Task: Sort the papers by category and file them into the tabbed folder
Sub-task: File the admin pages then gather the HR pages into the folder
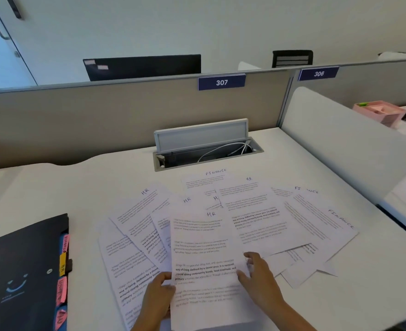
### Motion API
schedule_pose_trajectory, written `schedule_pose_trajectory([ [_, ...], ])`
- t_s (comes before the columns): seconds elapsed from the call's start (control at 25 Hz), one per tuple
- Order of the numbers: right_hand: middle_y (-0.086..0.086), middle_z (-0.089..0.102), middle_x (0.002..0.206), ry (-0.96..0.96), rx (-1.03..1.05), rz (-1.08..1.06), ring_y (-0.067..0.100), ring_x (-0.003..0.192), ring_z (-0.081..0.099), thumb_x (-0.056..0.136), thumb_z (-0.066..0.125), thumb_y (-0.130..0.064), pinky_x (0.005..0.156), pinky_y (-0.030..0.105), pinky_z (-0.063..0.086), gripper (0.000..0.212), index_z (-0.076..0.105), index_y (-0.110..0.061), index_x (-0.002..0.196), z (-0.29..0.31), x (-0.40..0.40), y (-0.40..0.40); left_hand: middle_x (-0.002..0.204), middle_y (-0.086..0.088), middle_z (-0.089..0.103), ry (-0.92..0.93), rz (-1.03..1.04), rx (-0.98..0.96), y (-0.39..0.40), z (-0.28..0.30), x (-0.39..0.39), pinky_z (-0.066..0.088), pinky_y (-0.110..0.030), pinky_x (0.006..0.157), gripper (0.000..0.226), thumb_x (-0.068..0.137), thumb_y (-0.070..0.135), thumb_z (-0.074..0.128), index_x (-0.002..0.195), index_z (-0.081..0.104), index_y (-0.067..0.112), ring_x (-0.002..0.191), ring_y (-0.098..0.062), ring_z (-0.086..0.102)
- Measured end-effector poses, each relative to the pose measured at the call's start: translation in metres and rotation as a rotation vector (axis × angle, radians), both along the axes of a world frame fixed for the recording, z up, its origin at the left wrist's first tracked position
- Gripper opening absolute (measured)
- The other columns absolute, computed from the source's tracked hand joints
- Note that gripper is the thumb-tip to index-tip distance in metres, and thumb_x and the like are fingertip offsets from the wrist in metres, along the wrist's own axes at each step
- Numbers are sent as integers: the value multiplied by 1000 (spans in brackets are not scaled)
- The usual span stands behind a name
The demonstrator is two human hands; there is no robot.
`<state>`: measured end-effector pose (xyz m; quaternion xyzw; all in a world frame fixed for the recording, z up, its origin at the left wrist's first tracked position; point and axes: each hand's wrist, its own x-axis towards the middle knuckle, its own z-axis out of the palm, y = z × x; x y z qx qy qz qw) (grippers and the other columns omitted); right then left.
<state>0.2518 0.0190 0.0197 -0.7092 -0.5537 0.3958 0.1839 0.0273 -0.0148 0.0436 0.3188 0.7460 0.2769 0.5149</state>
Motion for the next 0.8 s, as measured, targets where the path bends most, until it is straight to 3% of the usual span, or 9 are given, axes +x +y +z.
schedule_pose_trajectory([
  [0.16,5,53,128,180,-55,-112,19,118,51,90,53,-20,92,30,42,47,35,-21,133,17,0,14,80,-4,73,-66,13,130,0,6,0,57,-37,65,20,92,5,47,90,57,23,78,-26,68],
  [0.28,-2,65,105,251,86,-69,13,90,62,92,46,-14,76,28,53,22,54,-29,106,41,-4,19,85,-3,69,-27,53,269,3,13,-2,55,-34,64,26,90,1,50,83,56,26,79,-24,64],
  [0.36,-2,67,95,307,165,-43,11,83,64,93,47,-16,67,23,54,21,55,-35,89,57,-8,19,84,-1,67,-2,120,377,5,21,-2,51,-31,66,31,88,-4,50,78,57,25,79,-23,61],
  [0.48,-5,67,89,335,259,-1,5,80,63,93,48,-15,53,10,47,15,57,-26,97,64,-12,21,75,8,68,7,208,466,5,30,1,45,-22,64,32,87,-5,51,75,59,23,73,-14,60],
  [0.64,-6,63,92,327,229,26,12,84,61,92,50,-15,53,7,47,18,54,-19,109,53,-18,23,64,24,69,9,252,403,7,16,-2,49,-37,77,35,88,0,52,73,63,29,75,-19,63],
  [0.72,-4,60,101,309,173,45,13,92,57,92,50,-15,53,6,45,27,51,-17,119,44,-21,23,68,15,72,49,231,365,7,5,-5,53,-44,78,36,89,4,53,71,62,35,79,-24,65],
  [0.8,-4,57,105,285,131,85,12,96,55,92,50,-17,55,5,43,32,48,-16,124,37,-23,24,78,2,70,88,229,346,10,2,-5,54,-47,74,24,90,10,52,76,58,29,80,-28,64],
])
